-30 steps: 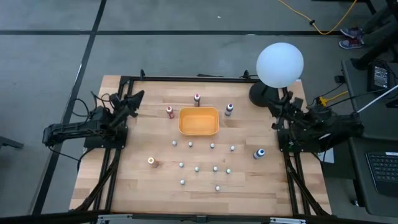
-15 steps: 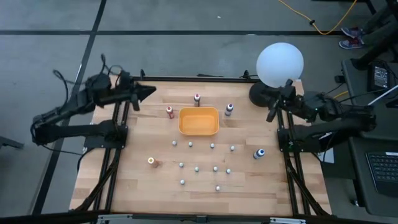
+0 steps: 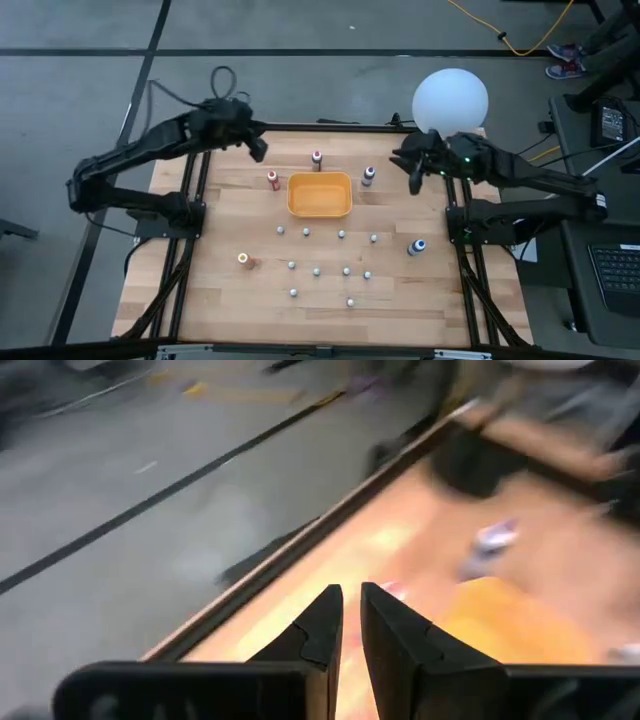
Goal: Pick & Place food coloring
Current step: Put the large orange food coloring bottle into the yellow bin
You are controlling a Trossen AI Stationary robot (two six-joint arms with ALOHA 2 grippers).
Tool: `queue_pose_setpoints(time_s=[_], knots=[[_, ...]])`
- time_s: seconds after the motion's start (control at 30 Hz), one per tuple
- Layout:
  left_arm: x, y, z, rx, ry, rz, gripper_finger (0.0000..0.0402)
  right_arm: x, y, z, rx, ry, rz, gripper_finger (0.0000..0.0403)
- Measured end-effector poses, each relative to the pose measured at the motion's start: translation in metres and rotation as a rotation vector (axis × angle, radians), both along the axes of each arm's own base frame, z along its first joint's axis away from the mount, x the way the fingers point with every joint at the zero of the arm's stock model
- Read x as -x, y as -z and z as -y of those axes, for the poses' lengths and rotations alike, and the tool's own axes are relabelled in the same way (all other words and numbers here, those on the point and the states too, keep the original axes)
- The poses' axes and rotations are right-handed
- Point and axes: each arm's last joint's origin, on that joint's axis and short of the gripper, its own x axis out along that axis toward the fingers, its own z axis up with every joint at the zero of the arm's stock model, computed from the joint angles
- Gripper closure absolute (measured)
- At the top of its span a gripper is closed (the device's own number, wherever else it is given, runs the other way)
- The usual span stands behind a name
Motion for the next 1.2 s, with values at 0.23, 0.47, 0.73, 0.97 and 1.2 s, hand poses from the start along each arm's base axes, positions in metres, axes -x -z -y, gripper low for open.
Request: queue_pose_setpoints(time_s=[0.23,0.47,0.73,0.97,1.2], knots=[[-0.017,0.046,-0.017,0.101,-0.011,-0.389,0.0367,-0.008,0.004,0.013,-0.029,-0.041,-0.005,0.0287],[-0.027,0.083,-0.033,0.327,0.193,-0.571,0.0303,-0.006,0.004,0.022,-0.034,-0.021,-0.006,0.0287],[-0.036,0.1,-0.045,0.464,0.356,-0.54,0.0161,-0.004,0.005,0.026,-0.05,-0.03,-0.001,0.0287],[-0.043,0.108,-0.047,0.488,0.398,-0.539,0.0113,-0.004,0.005,0.026,-0.049,-0.031,-0.002,0.0287],[-0.057,0.132,-0.052,0.51,0.44,-0.613,0.0114,-0.004,0.005,0.027,-0.047,-0.026,-0.004,0.0287]])
